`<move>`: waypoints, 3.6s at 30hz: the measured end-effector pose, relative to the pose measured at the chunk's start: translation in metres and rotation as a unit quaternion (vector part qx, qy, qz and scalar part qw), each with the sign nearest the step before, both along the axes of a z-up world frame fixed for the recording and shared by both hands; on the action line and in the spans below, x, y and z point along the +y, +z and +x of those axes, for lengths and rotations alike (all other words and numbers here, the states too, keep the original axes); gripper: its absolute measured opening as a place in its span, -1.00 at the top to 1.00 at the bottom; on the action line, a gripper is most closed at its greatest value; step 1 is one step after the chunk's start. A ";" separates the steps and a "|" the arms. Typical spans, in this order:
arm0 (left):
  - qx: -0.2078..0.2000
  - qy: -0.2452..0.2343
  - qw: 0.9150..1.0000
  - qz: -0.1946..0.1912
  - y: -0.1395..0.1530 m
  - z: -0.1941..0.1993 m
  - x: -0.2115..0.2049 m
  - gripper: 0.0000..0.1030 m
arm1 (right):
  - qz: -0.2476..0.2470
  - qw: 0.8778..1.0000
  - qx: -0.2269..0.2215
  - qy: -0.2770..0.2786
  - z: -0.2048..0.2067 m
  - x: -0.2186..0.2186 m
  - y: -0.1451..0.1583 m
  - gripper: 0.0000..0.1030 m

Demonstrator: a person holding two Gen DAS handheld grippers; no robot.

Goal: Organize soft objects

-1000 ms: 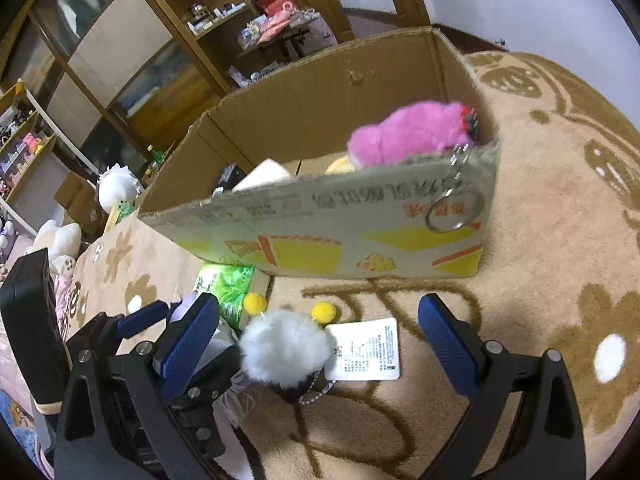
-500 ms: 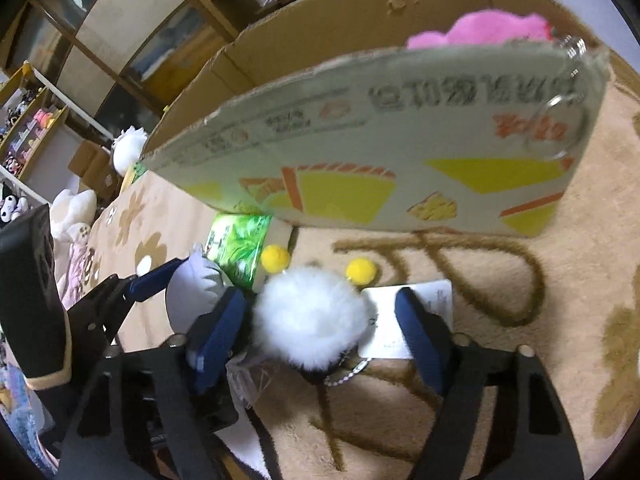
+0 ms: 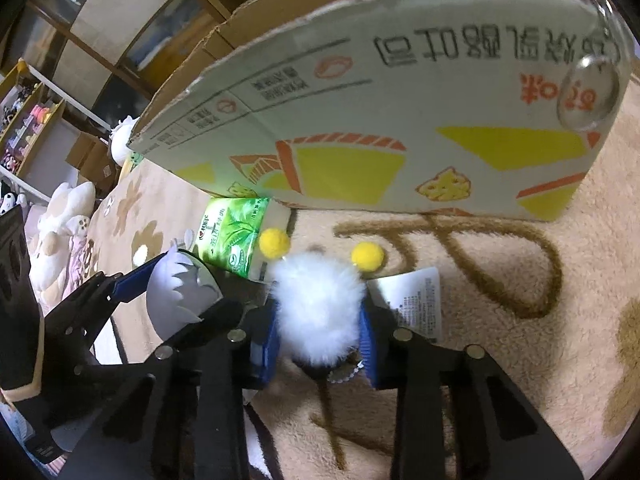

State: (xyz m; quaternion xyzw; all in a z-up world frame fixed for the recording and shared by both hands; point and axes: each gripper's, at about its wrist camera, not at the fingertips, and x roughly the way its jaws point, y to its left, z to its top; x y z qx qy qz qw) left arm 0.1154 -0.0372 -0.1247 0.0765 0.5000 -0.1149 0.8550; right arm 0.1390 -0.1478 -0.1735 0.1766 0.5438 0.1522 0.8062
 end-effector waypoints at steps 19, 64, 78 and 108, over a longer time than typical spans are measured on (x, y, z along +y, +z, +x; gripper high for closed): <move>-0.006 0.024 0.999 -0.035 0.016 -0.008 0.021 -0.05 | -0.020 0.997 -0.069 -0.037 -0.018 -0.018 0.043 0.51; -0.293 0.009 0.952 -0.084 0.142 0.013 0.024 -0.07 | -0.128 0.926 -0.352 -0.054 -0.028 -0.021 0.227 0.61; -0.221 -0.004 0.971 -0.090 0.104 0.050 0.005 -0.18 | -0.113 0.953 -0.278 -0.047 0.003 -0.031 0.179 0.70; -0.194 0.015 0.976 -0.101 0.099 0.062 0.011 -0.81 | -0.089 0.967 -0.229 -0.073 0.001 -0.044 0.157 -0.24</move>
